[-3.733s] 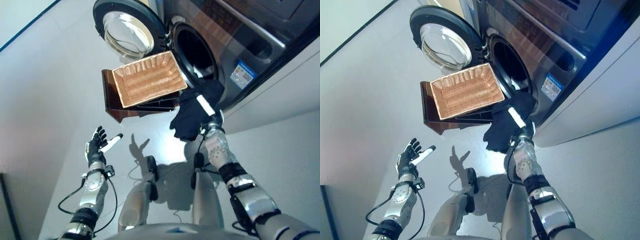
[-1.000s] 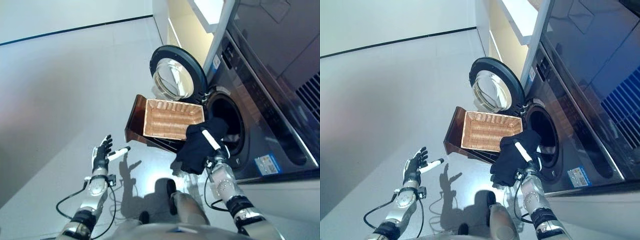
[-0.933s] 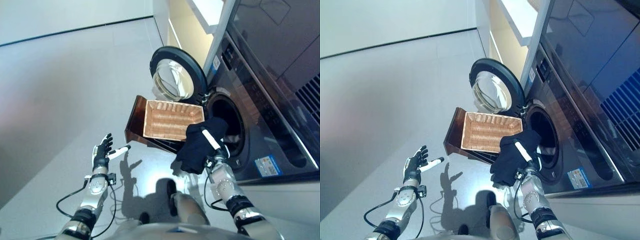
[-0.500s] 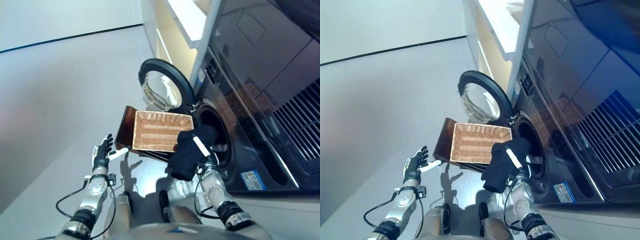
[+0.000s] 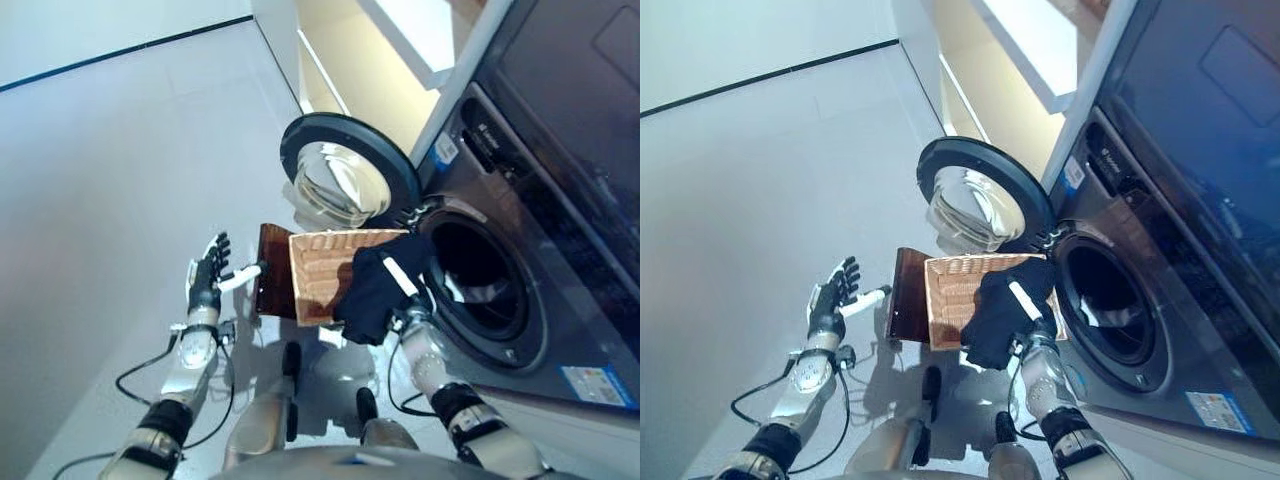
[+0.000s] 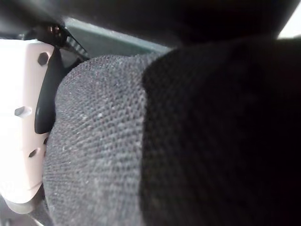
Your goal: Pick up the clothes and place them into the washing machine
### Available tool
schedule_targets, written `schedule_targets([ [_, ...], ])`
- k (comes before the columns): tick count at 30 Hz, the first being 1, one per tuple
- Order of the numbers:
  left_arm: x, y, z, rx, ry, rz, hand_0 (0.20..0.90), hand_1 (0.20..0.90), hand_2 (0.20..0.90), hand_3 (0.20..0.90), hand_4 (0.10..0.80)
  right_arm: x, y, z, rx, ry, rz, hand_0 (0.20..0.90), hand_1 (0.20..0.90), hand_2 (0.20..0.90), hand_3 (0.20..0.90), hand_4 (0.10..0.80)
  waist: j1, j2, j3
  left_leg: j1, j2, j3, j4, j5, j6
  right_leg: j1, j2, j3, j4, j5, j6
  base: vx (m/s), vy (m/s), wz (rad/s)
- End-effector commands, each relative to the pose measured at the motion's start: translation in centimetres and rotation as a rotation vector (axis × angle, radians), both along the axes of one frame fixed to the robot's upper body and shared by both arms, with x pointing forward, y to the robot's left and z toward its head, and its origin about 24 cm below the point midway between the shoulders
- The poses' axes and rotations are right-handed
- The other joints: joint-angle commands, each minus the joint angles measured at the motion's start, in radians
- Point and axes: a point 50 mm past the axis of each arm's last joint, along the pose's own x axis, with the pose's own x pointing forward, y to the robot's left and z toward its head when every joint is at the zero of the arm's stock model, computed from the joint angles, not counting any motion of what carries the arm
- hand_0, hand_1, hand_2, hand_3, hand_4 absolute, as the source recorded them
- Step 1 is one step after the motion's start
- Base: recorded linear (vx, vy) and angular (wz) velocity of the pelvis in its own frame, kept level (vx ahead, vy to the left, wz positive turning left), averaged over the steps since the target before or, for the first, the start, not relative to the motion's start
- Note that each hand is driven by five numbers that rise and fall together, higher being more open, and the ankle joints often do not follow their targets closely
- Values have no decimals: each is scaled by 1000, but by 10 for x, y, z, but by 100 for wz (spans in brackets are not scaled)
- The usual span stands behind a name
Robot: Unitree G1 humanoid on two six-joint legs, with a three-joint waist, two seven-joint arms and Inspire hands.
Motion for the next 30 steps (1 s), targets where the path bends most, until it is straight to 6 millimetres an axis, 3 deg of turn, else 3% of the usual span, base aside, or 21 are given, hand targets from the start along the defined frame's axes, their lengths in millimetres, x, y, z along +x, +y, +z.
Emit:
schedule_targets([
  [1, 6, 9, 36, -34, -201, 10, 900, 900, 900, 900, 800, 30, -3, 41, -43, -173, 1, 200, 200, 200, 200, 300, 8, -46, -29, -112, 76, 13, 142, -101, -157, 11, -79, -264, -187, 169, -22, 7, 37, -111],
  [2, 6, 10, 36, -34, -201, 10, 900, 900, 900, 900, 800, 30, -3, 40, -42, -173, 1, 200, 200, 200, 200, 300, 7, -46, -28, -110, 77, 12, 143, -103, -158, 17, -78, -266, -196, 173, -22, 67, -10, -61],
  [3, 4, 10, 35, -32, -201, 6, 900, 900, 900, 900, 800, 33, -6, 44, -46, -177, -15, 200, 200, 200, 200, 300, 3, -56, -24, -103, 75, 22, 151, -114, -153, 26, -70, -155, -229, 196, -15, 52, 5, -24],
  [4, 3, 9, 34, -42, -198, 5, 900, 900, 900, 900, 800, 35, -7, 45, -36, -176, -32, 200, 200, 200, 200, 300, 6, -59, -29, -106, 66, 23, 148, -115, -149, 28, -72, -146, -241, 207, -16, 61, 23, -21],
  [5, 2, 7, 32, -52, -191, 2, 900, 900, 900, 900, 800, 36, -8, 43, -24, -159, -49, 200, 200, 200, 200, 300, 14, -59, -32, -97, 65, 29, 143, -125, -149, 37, -80, -175, -245, 214, -13, 21, 21, -10],
  [8, 4, 0, 34, -51, -198, -44, 900, 900, 900, 900, 800, 39, -19, 45, 20, -156, -127, 200, 200, 200, 200, 300, 3, -39, -32, -113, 46, -7, 138, -122, -148, 31, -66, -129, -260, 205, -20, 22, -20, -2],
  [11, 8, -7, 40, -62, -222, -71, 900, 900, 900, 900, 800, 39, -24, 46, 73, -157, -185, 200, 200, 200, 200, 300, 4, -19, -35, -141, 33, -29, 135, -111, -145, 1, -69, -140, -229, 188, -27, -9, -23, 27],
  [15, 15, -10, 61, -72, -318, -74, 900, 900, 900, 900, 800, 47, -22, 64, 101, -231, -202, 200, 200, 200, 200, 300, 5, 4, 1, -191, 18, -40, 168, -118, -143, -46, -84, -158, -209, 193, -26, -44, -15, 16],
  [18, 15, -10, 64, -79, -334, -72, 900, 900, 900, 900, 800, 49, -22, 68, 101, -250, -204, 200, 200, 200, 200, 300, 5, 6, 8, -204, 18, -37, 177, -121, -144, -55, -85, -167, -205, 193, -25, -31, -16, 2],
  [19, 14, -7, 80, -114, -420, -39, 900, 900, 900, 900, 800, 56, -24, 87, 114, -325, -224, 200, 200, 200, 200, 300, 7, 9, 32, -241, 23, -25, 192, -124, -147, -93, -87, -172, -187, 190, -25, -46, -17, 4],
  [26, 11, -6, 127, -205, -676, 29, 900, 900, 900, 900, 800, 66, -40, 139, 151, -539, -327, 200, 200, 200, 200, 300, -12, 33, 91, -386, 30, 9, 256, -143, -182, -223, -102, -202, -127, 172, -24, -40, -17, 2],
  [30, 6, -4, 136, -219, -733, 49, 900, 900, 900, 900, 800, 74, -51, 171, 175, -644, -390, 200, 200, 200, 200, 300, -6, 38, 99, -477, 41, 9, 303, -157, -184, -318, -99, -185, -86, 162, -31, -2, 0, 1],
])
